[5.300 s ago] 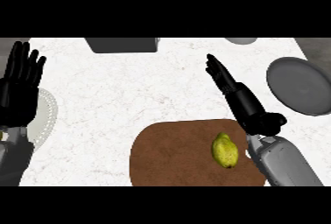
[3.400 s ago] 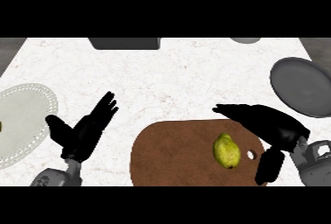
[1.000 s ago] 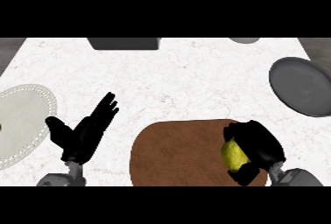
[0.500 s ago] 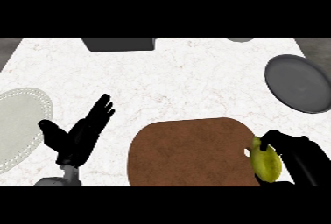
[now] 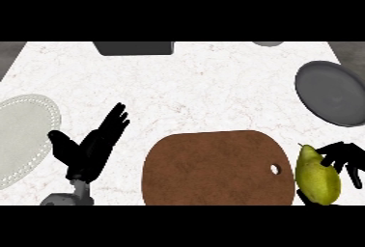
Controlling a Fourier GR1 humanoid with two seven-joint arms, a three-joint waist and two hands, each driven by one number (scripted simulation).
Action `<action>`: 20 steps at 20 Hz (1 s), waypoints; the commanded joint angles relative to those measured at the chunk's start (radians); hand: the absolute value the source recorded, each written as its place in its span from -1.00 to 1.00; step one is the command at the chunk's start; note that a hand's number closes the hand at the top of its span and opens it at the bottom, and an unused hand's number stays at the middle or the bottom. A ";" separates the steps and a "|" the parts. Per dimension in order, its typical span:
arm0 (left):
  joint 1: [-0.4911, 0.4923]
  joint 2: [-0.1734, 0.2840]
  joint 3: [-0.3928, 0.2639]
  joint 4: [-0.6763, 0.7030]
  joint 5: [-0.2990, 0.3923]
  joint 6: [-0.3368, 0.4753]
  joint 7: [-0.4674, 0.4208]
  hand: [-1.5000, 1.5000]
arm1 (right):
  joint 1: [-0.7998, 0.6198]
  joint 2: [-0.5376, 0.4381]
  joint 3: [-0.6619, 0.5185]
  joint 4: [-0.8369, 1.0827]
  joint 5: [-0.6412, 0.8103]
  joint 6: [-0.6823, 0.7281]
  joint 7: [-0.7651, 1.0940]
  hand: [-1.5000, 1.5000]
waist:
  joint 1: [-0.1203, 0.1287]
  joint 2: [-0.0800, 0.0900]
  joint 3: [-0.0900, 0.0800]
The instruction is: Pick the pear from the cutting board and place it in the pan
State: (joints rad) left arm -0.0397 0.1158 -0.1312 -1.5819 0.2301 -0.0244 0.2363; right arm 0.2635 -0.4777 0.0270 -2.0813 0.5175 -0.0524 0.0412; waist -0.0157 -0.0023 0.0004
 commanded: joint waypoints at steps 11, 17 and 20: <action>-0.038 -0.006 0.035 0.027 0.013 -0.030 0.020 0.00 | -0.326 -0.034 -0.235 0.600 -0.047 -0.052 -0.280 1.00 | 0.020 0.003 0.000; -0.017 -0.008 0.015 0.026 0.002 -0.059 -0.016 0.00 | -0.627 -0.039 -0.316 1.018 -0.005 -0.218 -0.374 1.00 | 0.045 0.010 0.001; -0.055 -0.027 0.011 0.045 -0.013 -0.033 -0.001 0.00 | -0.684 0.010 -0.349 1.211 0.016 -0.362 -0.465 1.00 | 0.049 0.014 0.002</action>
State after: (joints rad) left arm -0.0747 0.0908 -0.1267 -1.5560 0.2150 -0.0531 0.2326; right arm -0.3226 -0.4930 -0.2764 -1.0850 0.5030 -0.2808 -0.3466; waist 0.0262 0.0078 0.0017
